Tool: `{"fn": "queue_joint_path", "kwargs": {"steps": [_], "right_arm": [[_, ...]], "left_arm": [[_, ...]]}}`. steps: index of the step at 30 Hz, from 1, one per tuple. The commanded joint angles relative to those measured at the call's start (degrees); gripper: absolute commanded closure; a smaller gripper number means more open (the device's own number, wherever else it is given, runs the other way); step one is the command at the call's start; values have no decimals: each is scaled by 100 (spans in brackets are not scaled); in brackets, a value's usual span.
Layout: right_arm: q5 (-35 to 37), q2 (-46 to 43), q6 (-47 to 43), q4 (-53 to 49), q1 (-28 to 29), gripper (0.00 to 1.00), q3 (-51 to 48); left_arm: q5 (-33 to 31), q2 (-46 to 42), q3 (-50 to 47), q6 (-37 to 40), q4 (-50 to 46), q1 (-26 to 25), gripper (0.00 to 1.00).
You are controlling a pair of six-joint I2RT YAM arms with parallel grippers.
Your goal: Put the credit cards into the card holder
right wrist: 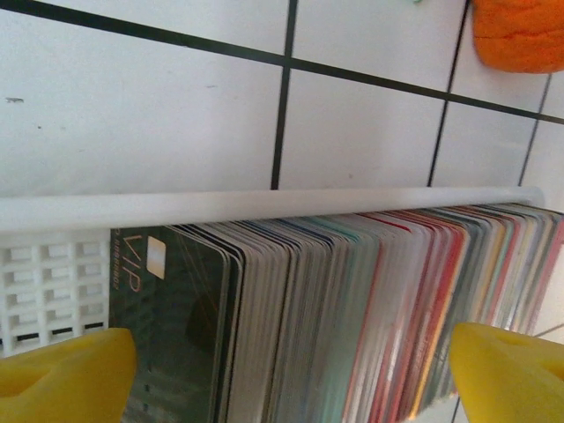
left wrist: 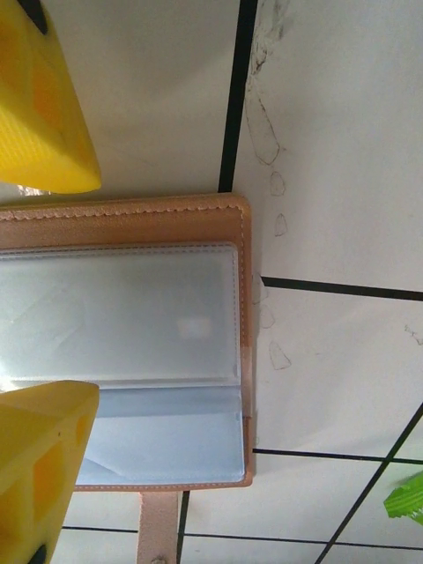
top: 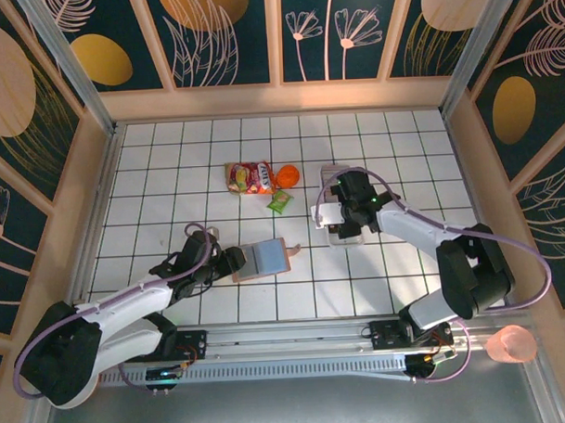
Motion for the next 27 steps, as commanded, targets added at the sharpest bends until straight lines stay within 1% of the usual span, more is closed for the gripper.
{"fn": "queue_joint_path", "kwargs": {"steps": [1,6,11,17,23,27], "right_arm": [[115,118,-89,45,61,8,28],[129,283,-102,84,100,9,0],[293,388,-86,189,114,10,103],[413,264,-103,135,126,20,171],[405,76,-119,153,139,24,137],[396,14,-121,173,171,30,108]], "left_arm": [[97,-107,-82,107,75,-31,42],[64,-115,-91,101,66,-22,42],[53,-140,-109,105,40,-30,42],[41,-176,-117,102,9,-28,43],[68,-169,-109,68,35,-26,44],[56,-182,-92,57,5,-22,45]]}}
